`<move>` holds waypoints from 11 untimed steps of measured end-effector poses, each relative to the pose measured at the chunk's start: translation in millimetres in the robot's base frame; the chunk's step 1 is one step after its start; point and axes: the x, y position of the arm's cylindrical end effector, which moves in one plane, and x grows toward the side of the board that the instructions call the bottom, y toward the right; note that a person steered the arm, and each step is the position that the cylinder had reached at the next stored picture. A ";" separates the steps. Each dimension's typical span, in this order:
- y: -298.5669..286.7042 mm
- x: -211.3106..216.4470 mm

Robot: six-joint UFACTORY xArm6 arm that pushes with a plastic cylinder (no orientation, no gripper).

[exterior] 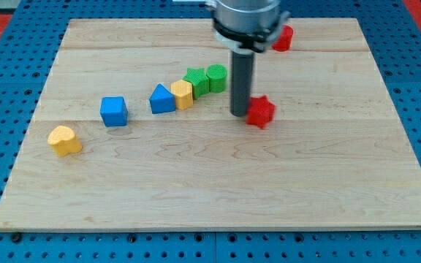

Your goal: Attach the red blocks

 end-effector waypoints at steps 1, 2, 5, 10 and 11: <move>15.4 45.1; 31.4 67.4; 35.6 -47.2; 45.7 -108.1; 23.4 -107.7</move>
